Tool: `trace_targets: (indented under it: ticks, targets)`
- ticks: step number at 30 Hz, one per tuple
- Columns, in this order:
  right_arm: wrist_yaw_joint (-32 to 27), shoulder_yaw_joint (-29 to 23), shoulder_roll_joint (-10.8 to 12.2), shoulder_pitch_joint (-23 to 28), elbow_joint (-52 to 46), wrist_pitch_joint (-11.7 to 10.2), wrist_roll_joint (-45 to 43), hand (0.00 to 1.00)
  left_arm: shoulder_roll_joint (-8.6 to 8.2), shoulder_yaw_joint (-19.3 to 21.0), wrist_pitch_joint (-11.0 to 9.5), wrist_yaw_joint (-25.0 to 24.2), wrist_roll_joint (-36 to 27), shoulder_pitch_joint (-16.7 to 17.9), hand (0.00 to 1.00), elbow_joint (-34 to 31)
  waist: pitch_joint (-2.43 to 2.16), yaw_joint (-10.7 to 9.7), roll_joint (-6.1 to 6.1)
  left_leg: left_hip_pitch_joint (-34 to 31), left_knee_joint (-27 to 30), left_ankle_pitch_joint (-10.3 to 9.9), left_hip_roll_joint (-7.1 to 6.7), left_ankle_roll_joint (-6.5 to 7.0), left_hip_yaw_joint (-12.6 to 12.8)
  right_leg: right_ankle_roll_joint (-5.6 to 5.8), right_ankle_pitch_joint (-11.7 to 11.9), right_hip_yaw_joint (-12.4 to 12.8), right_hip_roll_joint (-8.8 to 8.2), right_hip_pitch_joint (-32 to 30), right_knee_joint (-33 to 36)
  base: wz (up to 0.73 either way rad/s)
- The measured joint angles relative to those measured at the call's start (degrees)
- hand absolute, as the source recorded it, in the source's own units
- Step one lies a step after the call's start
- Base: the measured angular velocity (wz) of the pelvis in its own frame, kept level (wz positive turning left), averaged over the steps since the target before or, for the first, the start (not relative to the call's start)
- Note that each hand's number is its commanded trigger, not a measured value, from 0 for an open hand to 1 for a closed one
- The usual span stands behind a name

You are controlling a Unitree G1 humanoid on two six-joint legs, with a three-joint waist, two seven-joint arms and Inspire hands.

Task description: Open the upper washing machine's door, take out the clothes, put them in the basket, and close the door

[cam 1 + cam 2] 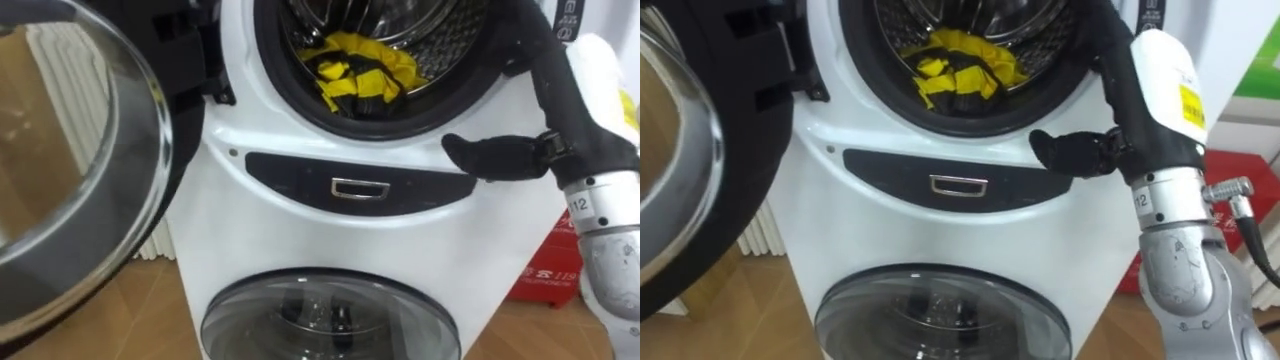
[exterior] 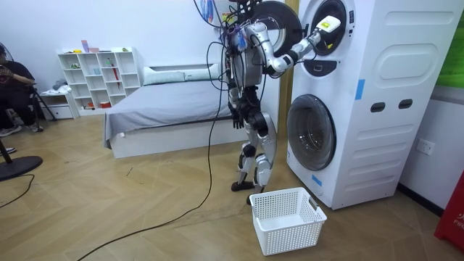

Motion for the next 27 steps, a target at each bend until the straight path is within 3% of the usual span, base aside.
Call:
trace_targets:
  ticks: [2, 8, 12, 13, 17, 20, 21, 24, 27]
  targets:
    - [0.7, 0.7, -0.7, 0.0, -0.3, 0.3, 0.0, 0.0, 0.4, -0.8, -0.1, 0.0, -0.5, -0.4, 0.0, -0.1, -0.1, 0.0, -0.43, 0.1, 0.1, 0.3, 0.27, -0.86, 0.0, -0.53, 0.1, -0.1, 0.36, 0.2, -0.2, -0.03]
    - [7.2, 2.6, -1.8, 0.0, -3.4, 3.2, -0.3, 0.0, 0.65, -1.9, 0.1, -0.6, -2.1, -0.5, 0.0, 0.0, -0.11, -1.3, -0.66, 0.3, 0.4, 0.4, 0.85, -1.16, 0.2, -0.92, 0.1, -0.8, 0.79, 0.8, -0.9, 0.01]
    - [14.3, 5.9, -2.4, 0.0, -4.9, 5.8, 0.2, 0.0, 2.44, -1.8, 0.1, -2.0, -2.1, 0.0, 0.0, 0.0, -0.19, -1.6, -1.62, -0.3, 0.2, 0.4, 1.67, -1.11, 0.8, 0.35, 0.2, -3.2, 0.41, 0.5, -1.7, -0.16]
    - [15.2, 6.0, -2.4, -0.2, -5.3, 6.2, 0.3, 0.0, 2.88, -1.7, 0.1, -2.4, -2.1, 0.0, 0.0, 0.0, -0.41, -1.5, -1.73, -0.6, 0.3, 0.4, 2.12, -1.13, 0.9, 1.04, 0.6, -4.2, 0.46, 0.6, -2.8, -0.11]
    - [20.8, 6.3, -2.5, -1.5, -5.5, 7.5, 0.6, 0.0, 4.0, -1.6, 0.2, -4.1, -2.1, 0.2, 0.0, 0.1, -0.77, -1.4, -2.18, -1.0, 0.4, 0.5, 2.58, -1.14, 0.8, 1.69, 1.0, -6.1, 0.39, 1.0, -4.0, -0.01]
    - [28.9, 12.3, -2.9, -2.9, -5.4, 7.3, 4.1, 0.0, 4.15, -1.6, 0.4, -5.1, -2.1, -0.5, 0.0, 0.0, -0.75, -0.6, -2.36, -1.3, 0.5, 0.6, 2.44, -1.39, 0.0, 1.81, 1.1, -6.3, 0.37, 1.1, -4.0, 0.19]
    - [32.1, 14.9, -2.9, -3.0, -5.4, 7.2, 6.2, 0.0, 4.15, -1.6, 0.4, -5.3, -2.1, -1.2, 0.0, 0.0, -0.74, 0.6, -2.38, -1.4, 0.5, 0.6, 2.31, -1.44, -0.2, 1.81, 1.1, -6.3, 0.32, 1.1, -4.0, 0.16]
    - [38.9, 17.6, -2.9, -3.7, -5.4, 6.3, 10.6, 0.0, 4.15, -1.2, 0.4, -5.3, -1.6, -2.0, 0.0, 0.0, -0.62, 3.2, -2.61, -1.8, 0.4, 0.7, 1.94, -1.57, -1.2, 1.82, 1.1, -6.7, 0.02, 1.1, -4.1, 0.22]
    - [43.1, 17.6, -2.9, -5.9, -5.5, 6.1, 14.6, 0.0, 4.14, -0.4, 0.6, -5.2, -1.5, -1.8, 0.0, 0.0, -0.25, 3.7, -3.01, -1.6, 0.1, 0.8, 1.2, -1.67, -2.8, 1.91, 1.0, -8.0, -0.47, 2.3, -5.0, 0.29]
